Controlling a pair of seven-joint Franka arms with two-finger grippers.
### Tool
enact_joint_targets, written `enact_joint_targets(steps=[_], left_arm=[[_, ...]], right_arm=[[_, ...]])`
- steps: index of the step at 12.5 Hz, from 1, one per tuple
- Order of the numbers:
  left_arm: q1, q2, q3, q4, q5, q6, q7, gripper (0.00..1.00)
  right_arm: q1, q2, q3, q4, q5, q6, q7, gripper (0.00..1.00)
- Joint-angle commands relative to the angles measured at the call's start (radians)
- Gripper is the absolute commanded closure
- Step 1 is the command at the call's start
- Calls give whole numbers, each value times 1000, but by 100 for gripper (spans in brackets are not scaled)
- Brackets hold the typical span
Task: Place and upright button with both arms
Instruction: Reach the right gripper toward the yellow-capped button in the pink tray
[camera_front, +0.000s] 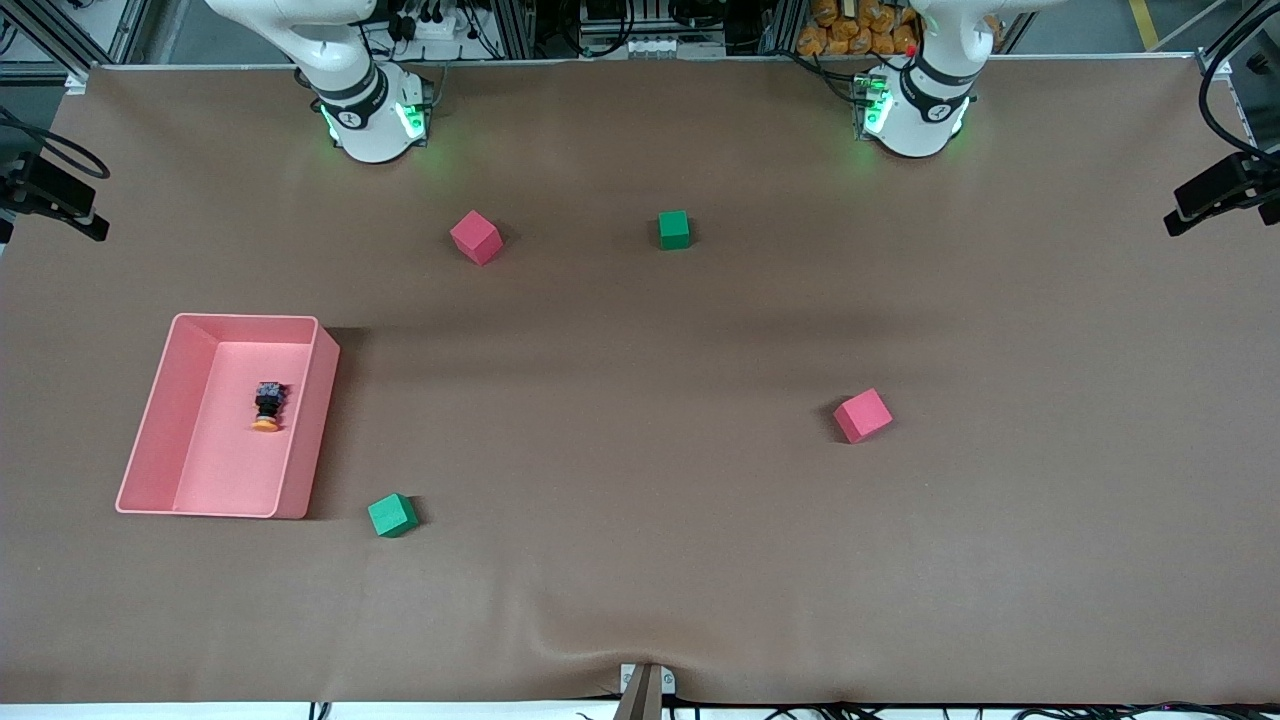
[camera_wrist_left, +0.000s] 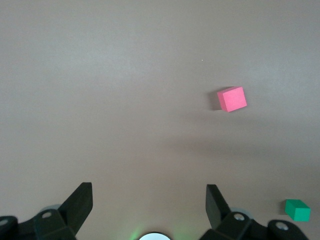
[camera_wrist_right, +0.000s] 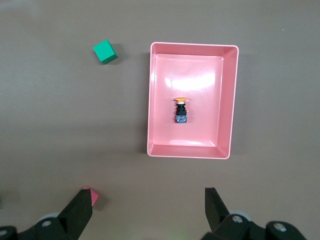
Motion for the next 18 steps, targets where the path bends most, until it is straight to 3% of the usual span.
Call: enact_joint_targets(steps=[1,6,9,13,15,18], left_arm=[[3,0,-3,4,-13,4,20,0],[1,0,-3,4,-10,4,21,0],[1,0,-3,4,-8,4,21,0],[1,6,-3,6,-14,4,21,0],[1,7,-3,6,-14,4,21,0],[1,7,-3,4,-14,4,21,0]], right_arm=[[-10,-22,5,-21,-12,0,-14,0],[-4,-6,5,-20,-11,-7,-5,0],[-10,125,-5,31,-21,-4,-16,0],[-10,280,-79,30,-18,28,-19,0],[-14,333,-100,-48,0,167,-17,0],[-26,336,-102,-278,17,442,-20,0]])
